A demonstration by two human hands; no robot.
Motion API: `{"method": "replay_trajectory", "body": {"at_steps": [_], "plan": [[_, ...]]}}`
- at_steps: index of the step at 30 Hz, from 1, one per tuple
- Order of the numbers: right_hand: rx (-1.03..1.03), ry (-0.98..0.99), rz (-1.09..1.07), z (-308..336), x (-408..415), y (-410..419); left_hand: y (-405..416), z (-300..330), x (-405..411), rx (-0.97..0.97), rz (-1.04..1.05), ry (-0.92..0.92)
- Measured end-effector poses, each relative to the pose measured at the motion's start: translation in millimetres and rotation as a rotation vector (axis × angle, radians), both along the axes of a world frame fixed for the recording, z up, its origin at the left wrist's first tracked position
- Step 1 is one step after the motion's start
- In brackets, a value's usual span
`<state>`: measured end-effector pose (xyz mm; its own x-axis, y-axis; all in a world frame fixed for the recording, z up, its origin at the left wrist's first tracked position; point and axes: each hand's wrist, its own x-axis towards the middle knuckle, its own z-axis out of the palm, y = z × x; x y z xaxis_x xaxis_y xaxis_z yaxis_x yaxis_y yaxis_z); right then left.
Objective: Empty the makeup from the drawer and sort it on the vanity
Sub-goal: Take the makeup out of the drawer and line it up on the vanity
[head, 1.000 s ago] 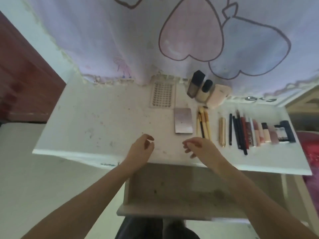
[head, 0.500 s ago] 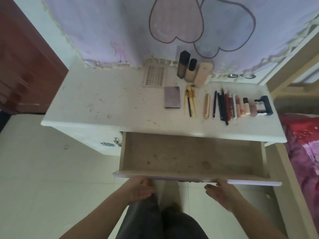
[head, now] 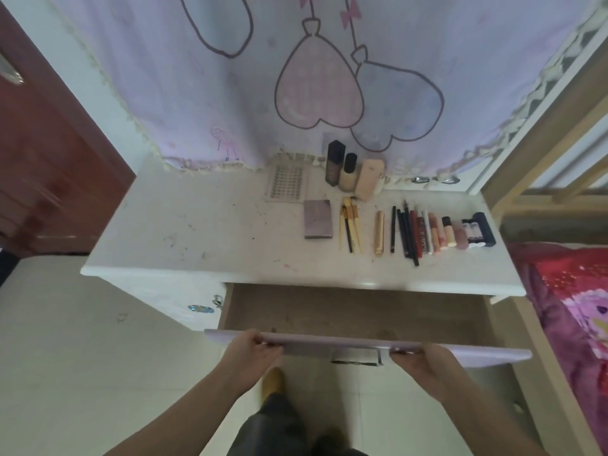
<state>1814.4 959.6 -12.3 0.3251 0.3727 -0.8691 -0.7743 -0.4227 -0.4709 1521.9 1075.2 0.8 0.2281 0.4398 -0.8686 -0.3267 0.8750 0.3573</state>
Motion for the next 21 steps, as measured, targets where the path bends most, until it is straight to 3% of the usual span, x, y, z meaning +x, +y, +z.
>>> {"method": "replay_trajectory", "body": {"at_steps": [7, 13, 21], "plan": [[0.067, 0.013, -0.023, 21, 17, 51, 51, 13, 33, -0.016, 0.065, -0.084], [0.078, 0.15, -0.3, 19, 29, 87, 86, 12, 50, 0.009, 0.07, -0.134], [0.02, 0.14, -0.366, 25, 32, 100, 106, 5, 50, -0.033, 0.017, -0.133]]}}
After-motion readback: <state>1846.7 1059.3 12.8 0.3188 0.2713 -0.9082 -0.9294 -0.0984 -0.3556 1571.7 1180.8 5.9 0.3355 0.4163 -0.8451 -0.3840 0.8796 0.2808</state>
